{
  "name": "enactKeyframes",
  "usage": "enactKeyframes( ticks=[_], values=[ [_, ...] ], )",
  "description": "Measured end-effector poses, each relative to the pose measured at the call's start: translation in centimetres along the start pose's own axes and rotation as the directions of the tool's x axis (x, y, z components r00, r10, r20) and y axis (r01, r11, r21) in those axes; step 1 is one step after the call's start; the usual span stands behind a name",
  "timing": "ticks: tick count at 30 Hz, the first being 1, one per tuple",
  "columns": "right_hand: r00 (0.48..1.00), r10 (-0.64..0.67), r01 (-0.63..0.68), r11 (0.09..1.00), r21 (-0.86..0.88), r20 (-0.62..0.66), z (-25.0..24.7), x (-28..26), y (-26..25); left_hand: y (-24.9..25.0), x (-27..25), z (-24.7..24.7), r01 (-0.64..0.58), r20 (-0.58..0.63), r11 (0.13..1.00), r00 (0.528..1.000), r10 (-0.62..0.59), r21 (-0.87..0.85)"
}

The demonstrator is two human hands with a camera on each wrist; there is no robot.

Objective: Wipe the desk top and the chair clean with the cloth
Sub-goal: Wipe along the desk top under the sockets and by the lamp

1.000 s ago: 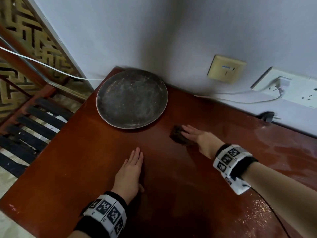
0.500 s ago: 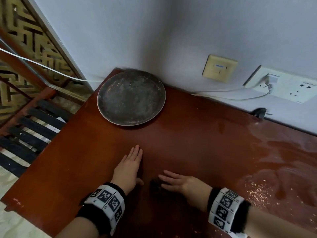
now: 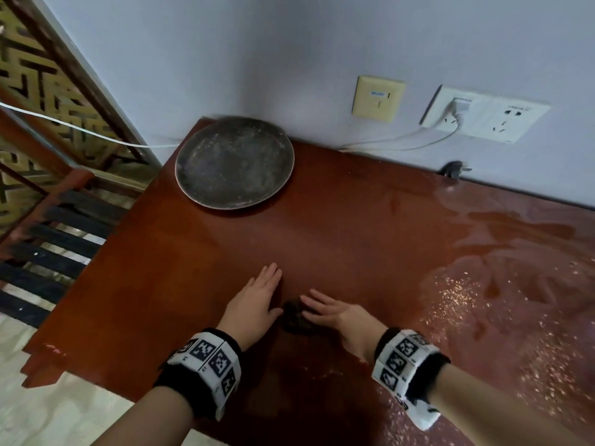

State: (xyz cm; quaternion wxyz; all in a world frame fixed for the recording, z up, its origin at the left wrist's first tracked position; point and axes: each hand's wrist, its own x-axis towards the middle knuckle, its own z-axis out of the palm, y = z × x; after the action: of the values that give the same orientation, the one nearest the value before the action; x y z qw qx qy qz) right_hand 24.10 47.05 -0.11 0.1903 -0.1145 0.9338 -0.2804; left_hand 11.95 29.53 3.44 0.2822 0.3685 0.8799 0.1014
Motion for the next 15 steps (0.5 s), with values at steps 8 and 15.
enactKeyframes(
  ticks=[8,15],
  values=[
    [0.978,-0.092,0.107,0.992,0.07,-0.19,7.4,-7.2,-4.9,2.5,-6.9,5.9,-0.383,0.007,0.903,0.92,0.392,-0.193],
    [0.668,0.472,-0.177,0.852,0.493,-0.575,8.8,-15.7,-7.5,1.1,-10.2,11.9,-0.635,-0.013,0.769,0.77,0.638,0.074]
  ],
)
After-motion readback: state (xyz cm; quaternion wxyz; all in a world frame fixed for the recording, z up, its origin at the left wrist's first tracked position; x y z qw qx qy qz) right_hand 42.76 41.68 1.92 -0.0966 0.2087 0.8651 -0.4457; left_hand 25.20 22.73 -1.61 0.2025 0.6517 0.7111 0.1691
